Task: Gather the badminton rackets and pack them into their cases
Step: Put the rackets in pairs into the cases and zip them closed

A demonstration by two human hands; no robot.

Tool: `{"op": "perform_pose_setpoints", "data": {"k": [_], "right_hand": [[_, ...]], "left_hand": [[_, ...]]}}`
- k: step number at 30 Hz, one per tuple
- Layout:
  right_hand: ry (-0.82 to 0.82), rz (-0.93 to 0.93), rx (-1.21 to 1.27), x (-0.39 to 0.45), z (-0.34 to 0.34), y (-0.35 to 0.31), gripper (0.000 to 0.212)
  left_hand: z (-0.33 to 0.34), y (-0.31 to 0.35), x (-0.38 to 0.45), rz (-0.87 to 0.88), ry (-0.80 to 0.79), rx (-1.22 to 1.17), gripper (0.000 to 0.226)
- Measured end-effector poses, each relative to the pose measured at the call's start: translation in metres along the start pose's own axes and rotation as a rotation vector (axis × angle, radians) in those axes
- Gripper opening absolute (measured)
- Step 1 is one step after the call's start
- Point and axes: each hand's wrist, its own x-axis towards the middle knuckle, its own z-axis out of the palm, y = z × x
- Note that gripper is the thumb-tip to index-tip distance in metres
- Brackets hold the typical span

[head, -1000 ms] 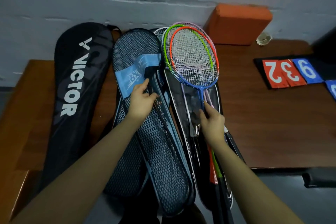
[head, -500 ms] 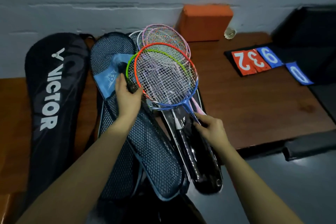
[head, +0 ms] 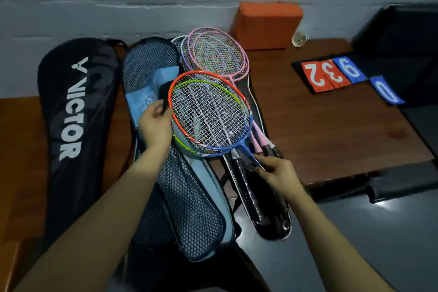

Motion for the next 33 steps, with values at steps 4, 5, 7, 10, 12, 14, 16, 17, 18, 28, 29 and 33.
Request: {"op": "perform_pose_setpoints", "data": {"k": [4,5,7,10,12,14,16,17,18,28,29,33], "right_hand": [[-0.054,0.024,-0.053,-0.007,0.001,0.000,0.041],[-0.077,0.007,-0.070,-0.010,0.001,-0.003,0.040],[-0.118,-0.019,-0.107,-0.014,0.003,-0.007,0.039],[-0.138,-0.015,-0.040,-0.017,0.008,-0.012,0.037],[-0.153,0.029,0.037,-0.016,0.012,-0.018,0.036],[-0.181,0.066,0.090,-0.015,0.015,-0.027,0.035],[-0.195,0.094,0.155,-0.012,0.020,-0.036,0.035],[-0.197,0.107,0.191,-0.010,0.023,-0.040,0.035],[-0.198,0.119,0.223,-0.009,0.026,-0.044,0.035],[-0.278,0.068,0.273,-0.005,0.059,-0.069,0.038],[-0.242,0.049,0.252,-0.006,0.063,-0.070,0.036],[-0.174,0.000,0.149,-0.009,0.079,-0.074,0.035]], "left_hand": [[-0.003,0.014,0.002,0.013,0.015,-0.097,0.035],[-0.003,0.017,0.005,0.025,0.014,-0.108,0.036],[-0.002,0.022,0.009,0.058,-0.012,-0.089,0.039],[-0.002,0.023,0.006,0.114,-0.160,0.027,0.048],[-0.006,0.019,-0.005,0.159,-0.278,0.147,0.053],[-0.010,0.013,-0.016,0.190,-0.326,0.229,0.054],[-0.013,0.007,-0.026,0.196,-0.337,0.281,0.055],[-0.014,0.004,-0.031,0.199,-0.344,0.301,0.056],[-0.015,0.000,-0.036,0.201,-0.349,0.315,0.056],[-0.043,-0.034,-0.041,0.250,-0.275,0.445,0.052],[-0.045,-0.033,-0.041,0.226,-0.266,0.406,0.051],[-0.045,-0.018,-0.041,0.117,-0.285,0.178,0.045]]}}
